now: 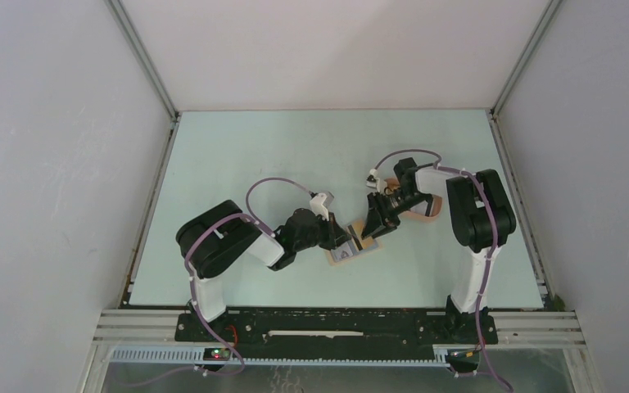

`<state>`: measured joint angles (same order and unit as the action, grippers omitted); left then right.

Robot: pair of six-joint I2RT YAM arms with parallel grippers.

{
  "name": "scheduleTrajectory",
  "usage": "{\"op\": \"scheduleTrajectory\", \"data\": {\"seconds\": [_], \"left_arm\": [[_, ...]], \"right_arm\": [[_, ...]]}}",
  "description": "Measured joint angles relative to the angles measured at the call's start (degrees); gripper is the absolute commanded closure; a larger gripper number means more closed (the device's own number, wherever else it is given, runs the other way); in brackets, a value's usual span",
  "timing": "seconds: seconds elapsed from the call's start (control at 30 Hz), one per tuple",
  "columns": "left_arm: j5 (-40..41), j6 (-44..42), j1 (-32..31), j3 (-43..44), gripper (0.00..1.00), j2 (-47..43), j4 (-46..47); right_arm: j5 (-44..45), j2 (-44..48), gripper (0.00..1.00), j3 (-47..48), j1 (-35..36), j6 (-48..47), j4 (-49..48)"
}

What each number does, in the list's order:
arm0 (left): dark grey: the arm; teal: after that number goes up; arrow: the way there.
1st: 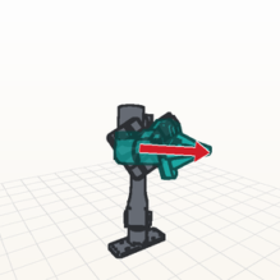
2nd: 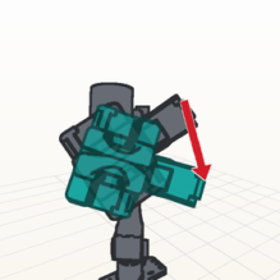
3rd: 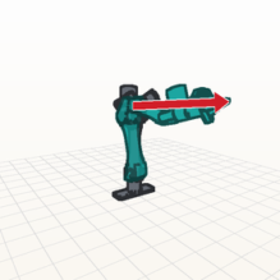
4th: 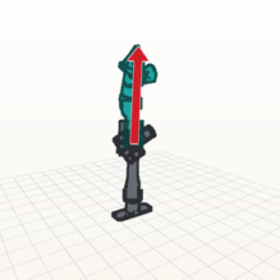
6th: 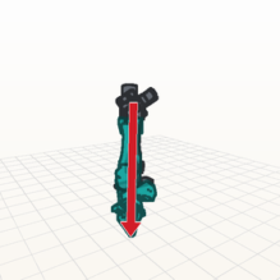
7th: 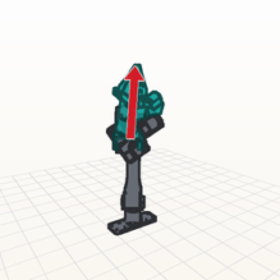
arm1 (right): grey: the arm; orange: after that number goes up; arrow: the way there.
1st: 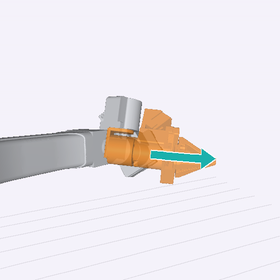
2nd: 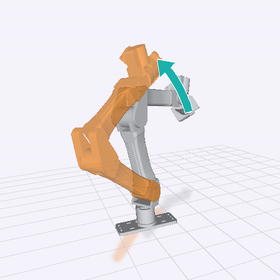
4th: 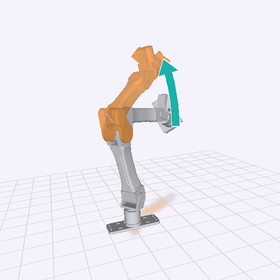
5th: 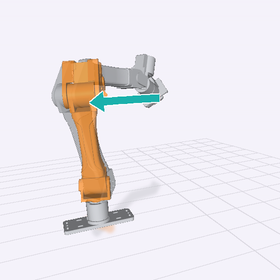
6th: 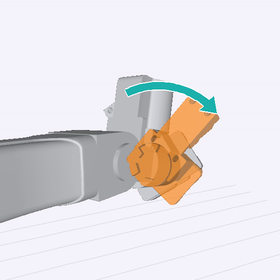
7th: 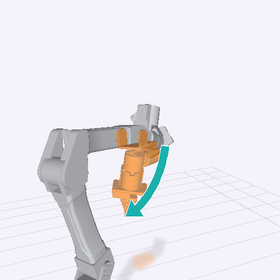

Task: Put the credit cards into the card holder
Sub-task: Insert the credit card into the card holder.

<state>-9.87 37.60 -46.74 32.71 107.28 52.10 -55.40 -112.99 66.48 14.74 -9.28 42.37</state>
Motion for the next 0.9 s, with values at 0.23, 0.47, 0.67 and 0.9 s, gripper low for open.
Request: {"op": "scheduleTrajectory", "data": {"seconds": [0.23, 0.47, 0.67, 0.9], "left_arm": [[-0.8, 0.0, 0.3, 0.0, 1.00, 0.1, 0.3], [-1.1, 0.5, 0.7, 0.0, 1.00, 0.3, 1.0], [-1.4, 1.0, 0.9, 0.0, 1.00, 0.4, 2.2], [-1.6, 1.5, 1.1, -0.1, 1.00, 0.4, 3.5]], "right_arm": [[0.9, -0.3, 0.61, 0.0, 1.3, -0.5, 0.1], [2.2, -0.3, 0.62, 0.0, 1.5, -0.6, 0.1], [3.2, 1.0, 0.62, 0.0, 1.5, -0.8, 0.1], [2.8, 2.0, 0.62, 0.0, 1.5, -1.1, 0.1]]}}
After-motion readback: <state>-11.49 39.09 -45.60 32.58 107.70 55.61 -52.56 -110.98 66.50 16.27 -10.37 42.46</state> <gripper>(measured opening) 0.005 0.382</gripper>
